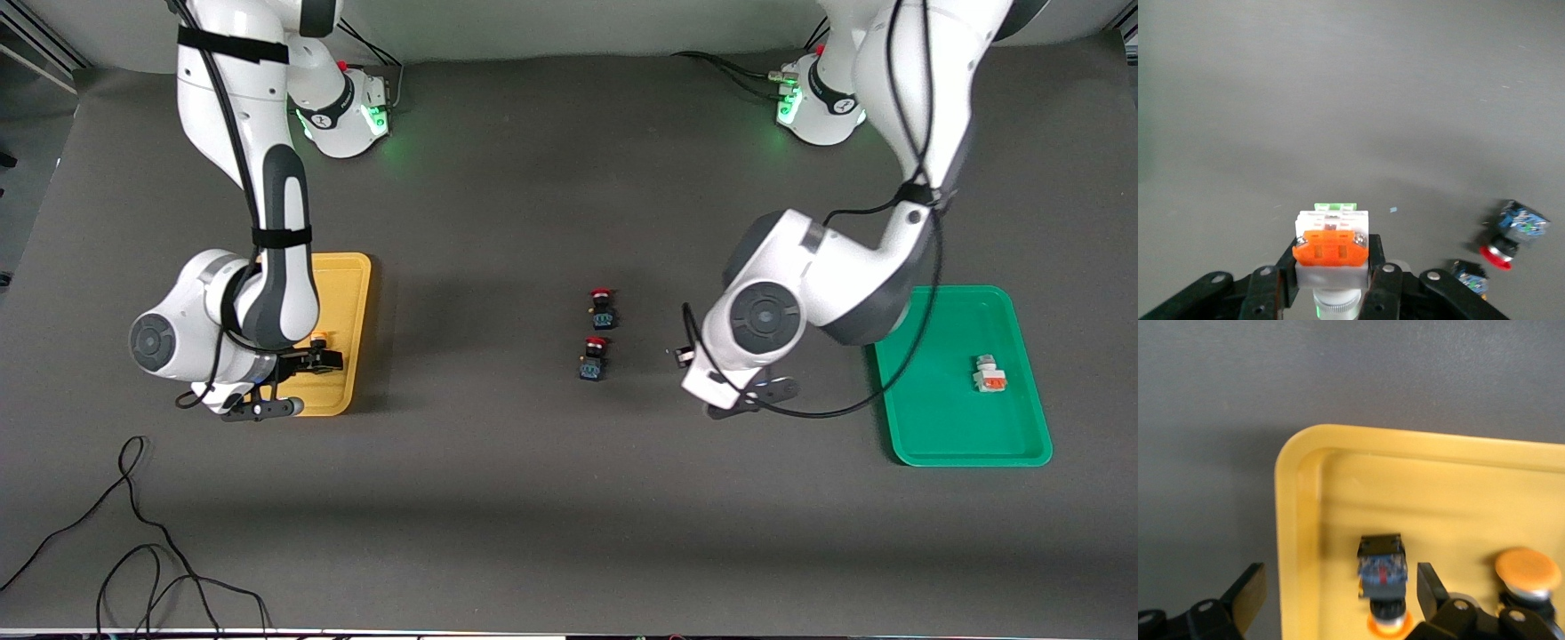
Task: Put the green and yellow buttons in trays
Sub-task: 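Release the button in the yellow tray while the left gripper carries the block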
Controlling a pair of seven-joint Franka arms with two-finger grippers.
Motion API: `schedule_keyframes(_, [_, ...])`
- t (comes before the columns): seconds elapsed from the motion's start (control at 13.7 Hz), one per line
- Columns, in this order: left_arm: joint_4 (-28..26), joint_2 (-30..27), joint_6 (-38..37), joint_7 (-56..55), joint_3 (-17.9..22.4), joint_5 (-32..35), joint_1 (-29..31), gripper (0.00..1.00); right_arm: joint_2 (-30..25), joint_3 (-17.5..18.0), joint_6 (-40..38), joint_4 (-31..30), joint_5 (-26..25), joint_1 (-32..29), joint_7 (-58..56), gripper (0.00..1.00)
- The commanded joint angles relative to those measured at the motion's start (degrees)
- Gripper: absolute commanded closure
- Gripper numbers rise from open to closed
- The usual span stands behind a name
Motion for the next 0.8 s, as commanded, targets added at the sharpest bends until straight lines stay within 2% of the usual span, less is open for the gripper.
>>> schedule_keyframes(0.0, [0.45, -3.53, -7.40, 8.67, 0.05, -1.57, 5.57, 1.00, -4.01, -4.12, -9.33, 4.77, -5.94, 3.11, 4.83, 0.00])
schedule_keyframes(0.22, [0.19, -5.56, -13.91, 21.34, 0.15, -1.48, 13.56, 1.00, -4.99, -11.75, -18.83, 9.34, -8.50, 8.64, 5.89, 0.00])
schedule_keyframes(0.44, [-0.78, -5.92, -14.45, 30.14, 0.32, -0.52, 20.06, 1.00, -4.99, -17.48, -24.29, 13.12, -10.18, 12.96, 6.16, 0.00])
schedule_keyframes(0.58, [-2.17, -5.39, -12.97, 34.80, 0.32, 2.54, 23.85, 1.00, -4.99, -18.63, -26.76, 16.02, -10.53, 12.97, 6.16, 0.00])
schedule_keyframes(0.73, [-5.16, -5.30, -9.20, 38.50, 0.32, 4.58, 26.75, 1.00, -6.47, -18.11, -28.34, 17.44, -13.59, 13.05, 6.77, 0.00])
